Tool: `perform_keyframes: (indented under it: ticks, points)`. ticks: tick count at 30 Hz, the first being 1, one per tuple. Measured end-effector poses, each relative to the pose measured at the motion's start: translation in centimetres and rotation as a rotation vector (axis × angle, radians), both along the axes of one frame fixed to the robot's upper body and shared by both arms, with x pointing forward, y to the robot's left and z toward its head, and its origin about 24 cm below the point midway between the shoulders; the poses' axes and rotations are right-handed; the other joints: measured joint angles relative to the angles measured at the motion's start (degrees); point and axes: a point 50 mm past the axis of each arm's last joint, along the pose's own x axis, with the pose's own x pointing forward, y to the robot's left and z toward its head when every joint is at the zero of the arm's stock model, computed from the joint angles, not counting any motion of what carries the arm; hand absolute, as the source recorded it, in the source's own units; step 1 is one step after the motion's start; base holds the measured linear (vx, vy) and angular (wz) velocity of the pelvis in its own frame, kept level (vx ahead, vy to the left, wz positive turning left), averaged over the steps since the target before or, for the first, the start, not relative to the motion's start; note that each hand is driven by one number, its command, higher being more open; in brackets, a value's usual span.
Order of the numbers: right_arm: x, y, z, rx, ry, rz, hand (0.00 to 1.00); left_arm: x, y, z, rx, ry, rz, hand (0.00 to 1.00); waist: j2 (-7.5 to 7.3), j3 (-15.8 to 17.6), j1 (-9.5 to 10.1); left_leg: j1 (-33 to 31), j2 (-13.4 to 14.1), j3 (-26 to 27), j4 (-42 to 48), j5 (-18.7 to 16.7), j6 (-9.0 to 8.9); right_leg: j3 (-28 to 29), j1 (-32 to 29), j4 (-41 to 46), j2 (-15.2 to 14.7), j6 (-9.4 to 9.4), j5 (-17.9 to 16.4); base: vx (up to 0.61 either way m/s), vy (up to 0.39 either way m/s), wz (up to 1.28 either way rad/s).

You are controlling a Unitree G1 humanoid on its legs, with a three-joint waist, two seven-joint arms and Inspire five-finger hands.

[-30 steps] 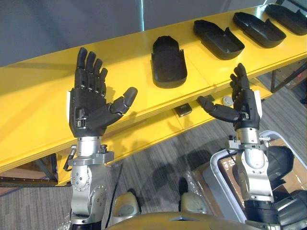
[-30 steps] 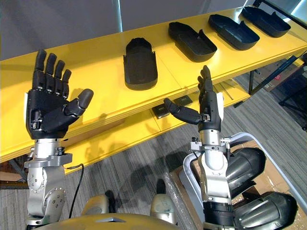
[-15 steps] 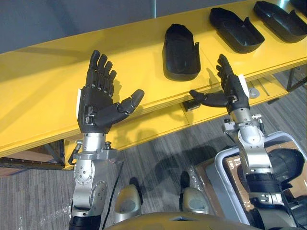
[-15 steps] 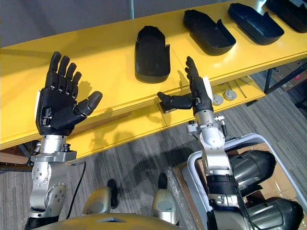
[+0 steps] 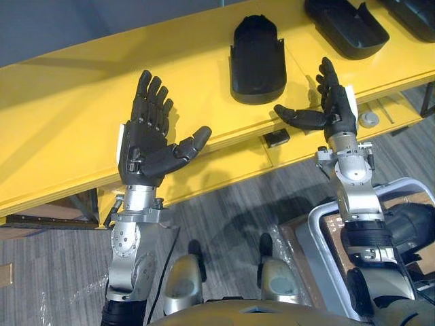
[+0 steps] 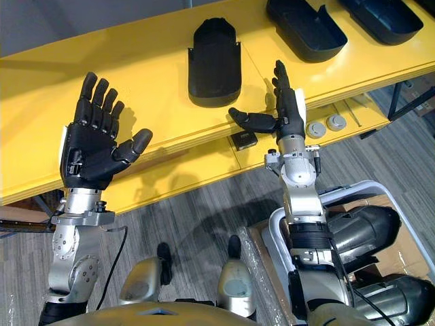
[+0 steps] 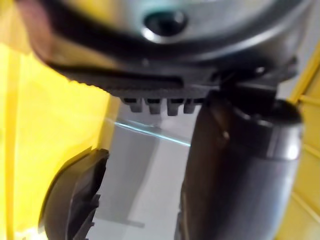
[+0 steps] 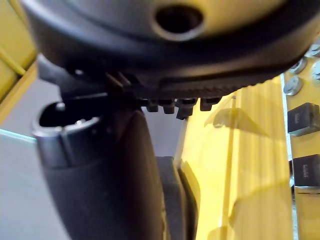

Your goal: Walk over and take three plastic housings, then place them on the shelf

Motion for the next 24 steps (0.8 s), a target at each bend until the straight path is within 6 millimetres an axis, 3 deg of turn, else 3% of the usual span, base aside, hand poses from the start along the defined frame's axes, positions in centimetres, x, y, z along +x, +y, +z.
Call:
perform_keyframes:
  ticks: [12, 17, 24]
  points:
    - [0.6, 0.0, 1.3, 0.011, -0.054, -0.007, 1.00, 0.1, 0.0, -0.3, -0.006, 0.015, -0.002, 1.00, 0.28, 0.17, 0.01, 1.11, -0.39, -0.35, -3.92, 2.70, -0.30, -0.58, -0.72, 0.78, -0.10, -0.14, -0.09, -0.02, -0.006, 0.02]
    - [-0.4, 1.0, 3.7, -0.004, -0.164, 0.038, 1.00, 0.1, -0.4, -0.5, -0.008, 0.023, -0.017, 1.00, 0.38, 0.20, -0.12, 1.55, -0.38, -0.04, -4.01, 2.74, -0.30, -0.34, -0.56, 0.79, -0.11, -0.09, -0.05, 0.00, 0.003, -0.03]
    - [0.3, 2.3, 2.2, -0.041, -0.047, 0.119, 1.00, 0.2, -0.7, -0.7, -0.007, 0.032, -0.030, 1.00, 0.42, 0.18, 0.08, 2.99, -0.49, -0.16, -5.43, 3.35, -0.38, -0.69, 0.47, 0.72, -0.15, -0.16, -0.11, 0.00, 0.000, 0.01]
